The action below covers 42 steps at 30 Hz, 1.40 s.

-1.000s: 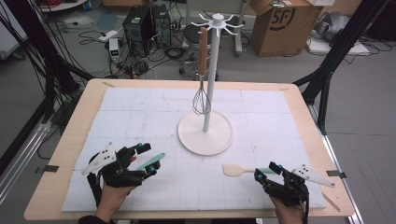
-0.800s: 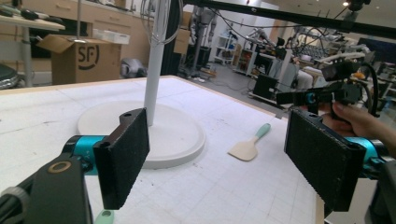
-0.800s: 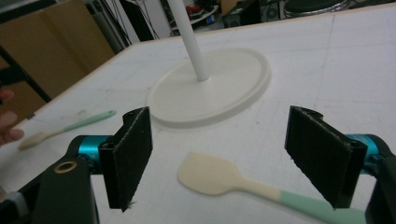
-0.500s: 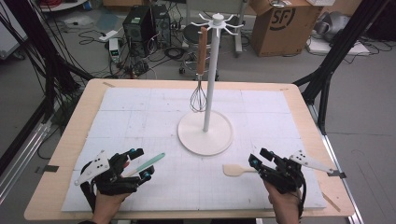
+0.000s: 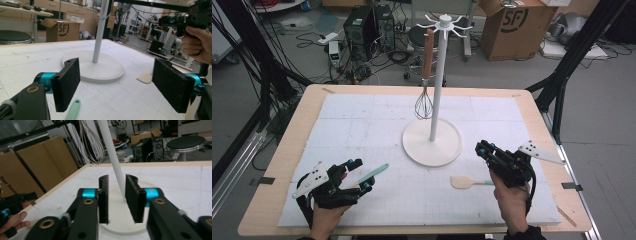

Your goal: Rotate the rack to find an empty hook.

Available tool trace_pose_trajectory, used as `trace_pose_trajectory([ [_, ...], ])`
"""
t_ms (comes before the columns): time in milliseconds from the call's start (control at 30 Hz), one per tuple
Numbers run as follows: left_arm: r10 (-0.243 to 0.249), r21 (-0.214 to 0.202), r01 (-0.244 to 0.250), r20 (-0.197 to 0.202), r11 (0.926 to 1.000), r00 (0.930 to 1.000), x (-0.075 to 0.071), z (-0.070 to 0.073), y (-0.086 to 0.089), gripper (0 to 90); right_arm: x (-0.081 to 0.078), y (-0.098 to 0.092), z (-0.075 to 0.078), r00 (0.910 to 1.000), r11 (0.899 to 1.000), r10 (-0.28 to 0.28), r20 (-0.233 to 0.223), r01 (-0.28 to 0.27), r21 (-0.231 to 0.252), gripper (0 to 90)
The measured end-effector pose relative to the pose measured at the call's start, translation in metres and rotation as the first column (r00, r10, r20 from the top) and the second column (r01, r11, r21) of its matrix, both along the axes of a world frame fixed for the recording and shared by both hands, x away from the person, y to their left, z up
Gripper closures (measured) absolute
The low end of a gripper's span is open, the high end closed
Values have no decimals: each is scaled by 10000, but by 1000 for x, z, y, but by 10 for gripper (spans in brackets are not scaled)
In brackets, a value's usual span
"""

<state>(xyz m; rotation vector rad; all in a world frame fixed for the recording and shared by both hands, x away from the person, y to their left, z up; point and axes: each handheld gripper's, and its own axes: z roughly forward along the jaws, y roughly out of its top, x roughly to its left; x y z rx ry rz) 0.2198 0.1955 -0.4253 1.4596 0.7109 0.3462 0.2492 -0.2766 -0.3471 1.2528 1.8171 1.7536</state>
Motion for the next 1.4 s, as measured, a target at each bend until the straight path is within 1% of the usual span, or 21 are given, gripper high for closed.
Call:
trace_pose_trajectory([
  [100, 16, -162, -19, -181, 9999, 9998, 1, -3, 1, 236, 4, 3, 7, 9998, 9999, 99, 179, -98, -20, 855],
  [167, 91, -134, -93, -192, 9999, 9998, 1, -3, 2, 236, 7, 6, 11, 9996, 9999, 154, 255, -153, -47, 884],
  [200, 75, -192, -79, -207, 9998, 9998, 1, -3, 2, 236, 8, 7, 14, 9994, 9999, 165, 319, -164, -55, 894],
  [267, 54, -259, -59, -198, 9996, 9998, 1, -3, 3, 236, 10, 9, 20, 9991, 9999, 118, 408, -114, -100, 896],
  [333, 93, -219, -98, -221, 9997, 9997, 3, -3, 3, 236, 13, 11, 26, 9985, 9999, 127, 540, -123, -74, 897],
  [400, 103, -195, -109, -292, 9998, 9995, 5, -4, 3, 235, 17, 14, 32, 9977, 9998, 87, 669, -76, -174, 896],
  [467, 124, -177, -129, -295, 9998, 9995, 6, -4, 3, 234, 21, 15, 39, 9969, 10000, 15, 781, -8, -87, 897],
  [567, 84, -281, -91, -258, 9996, 9996, 6, -4, 2, 231, 27, 18, 50, 9954, 9999, 10, 963, -21, 120, 897],
  [633, 17, -235, -23, -228, 9997, 9997, 6, -4, 2, 230, 31, 20, 57, 9943, 9998, -1, 1062, -20, 196, 897],
  [667, -30, -284, 22, -275, 9996, 9996, 5, -4, 1, 230, 33, 21, 61, 9938, 9996, 2, 1109, -33, 275, 897],
  [833, -172, 38, 173, -208, 9998, 9996, 4, -4, -2, 231, 42, 28, 79, 9912, 9987, 37, 1325, -103, 492, 897],
  [867, -166, 18, 166, -194, 9999, 9997, 4, -4, -3, 231, 44, 29, 82, 9904, 9987, 29, 1381, -98, 499, 896],
  [1033, -283, 76, 285, -202, 9996, 9994, 3, -4, -7, 231, 54, 36, 101, 9889, 9968, 67, 1485, -185, 780, 897],
  [1100, -318, 108, 321, -211, 9994, 9993, 4, -3, -8, 231, 59, 38, 109, 9884, 9965, 84, 1519, -208, 807, 897],
  [1167, -283, 33, 284, -191, 9996, 9994, 4, -3, -9, 230, 63, 38, 116, 9881, 9963, 76, 1539, -207, 833, 897],
  [1333, -313, 64, 315, -164, 9995, 9994, 4, -3, -10, 231, 76, 38, 127, 9881, 9926, 46, 1537, -231, 1194, 897],
  [1400, -315, 26, 315, -174, 9995, 9994, 3, -3, -11, 231, 81, 39, 130, 9888, 9922, 60, 1494, -244, 1222, 897],
])
